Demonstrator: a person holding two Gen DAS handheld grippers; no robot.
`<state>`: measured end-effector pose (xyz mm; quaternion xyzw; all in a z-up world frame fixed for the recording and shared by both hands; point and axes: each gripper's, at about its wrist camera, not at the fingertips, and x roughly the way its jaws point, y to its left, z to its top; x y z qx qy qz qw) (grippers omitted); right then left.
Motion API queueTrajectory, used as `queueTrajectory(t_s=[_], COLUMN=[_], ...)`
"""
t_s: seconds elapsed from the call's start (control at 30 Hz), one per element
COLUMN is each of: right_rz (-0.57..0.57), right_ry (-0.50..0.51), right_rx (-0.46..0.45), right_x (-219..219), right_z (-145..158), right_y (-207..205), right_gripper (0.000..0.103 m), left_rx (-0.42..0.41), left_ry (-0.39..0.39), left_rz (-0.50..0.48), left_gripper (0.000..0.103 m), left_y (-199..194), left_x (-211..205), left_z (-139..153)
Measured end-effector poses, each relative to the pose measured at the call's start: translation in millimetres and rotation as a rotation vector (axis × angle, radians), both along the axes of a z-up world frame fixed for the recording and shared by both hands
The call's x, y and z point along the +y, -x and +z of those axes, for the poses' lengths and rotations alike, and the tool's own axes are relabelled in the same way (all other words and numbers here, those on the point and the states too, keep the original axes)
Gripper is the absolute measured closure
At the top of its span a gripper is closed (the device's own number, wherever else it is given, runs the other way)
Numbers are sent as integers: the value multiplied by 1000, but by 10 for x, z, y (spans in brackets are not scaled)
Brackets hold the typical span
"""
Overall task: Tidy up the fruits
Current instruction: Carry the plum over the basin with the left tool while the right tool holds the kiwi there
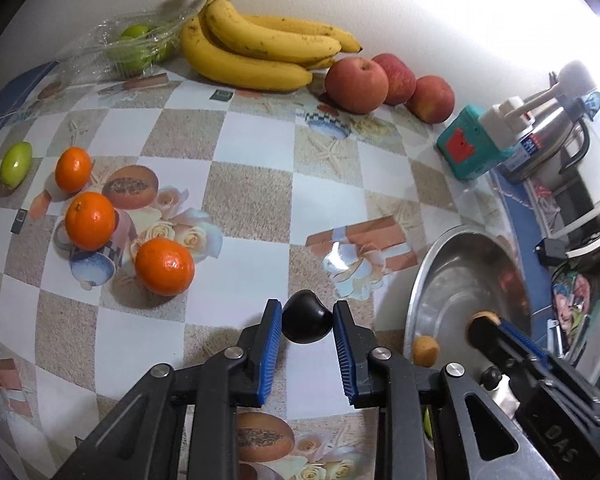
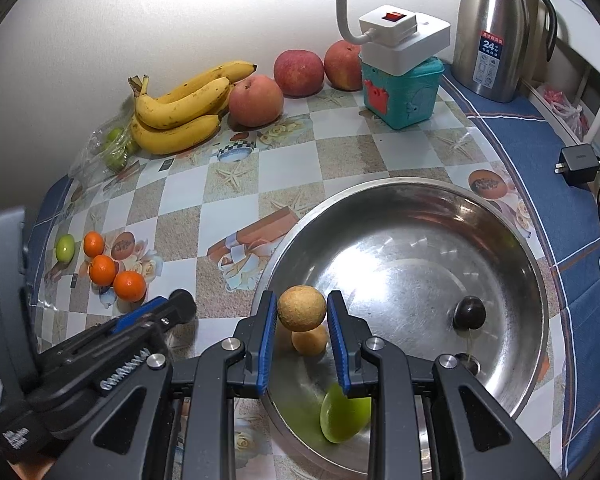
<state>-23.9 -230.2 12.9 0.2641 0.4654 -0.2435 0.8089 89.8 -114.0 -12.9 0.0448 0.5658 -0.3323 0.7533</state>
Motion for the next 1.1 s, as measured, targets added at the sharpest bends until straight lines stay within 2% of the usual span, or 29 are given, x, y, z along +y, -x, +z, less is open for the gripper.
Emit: queueTrajectory(t_s=[0.13,0.5,0.67,0.9,1.1], right_rz=[-29,-177,-223,-229,-217], right_ry=[-7,-36,-50,-65,-66], right_rx=[12,34,20,38,54], right_x=[-83,-481,-599,-627,-623], right_z=[-41,-135,-121,-222,-301], right_y=[55,434,561,576,557], right_gripper=[76,76,76,76,76], left_rx=[-7,-34,-93,-163,-177], left_ry=[32,108,142,167,163], left_rz=[-17,-169,-208,-239,-253], left_gripper=[75,75,75,75,75], left_y=[44,461,588,705,782], left_x=[-53,-454,-544,-636,-697], left_z=[104,247,294,249,146])
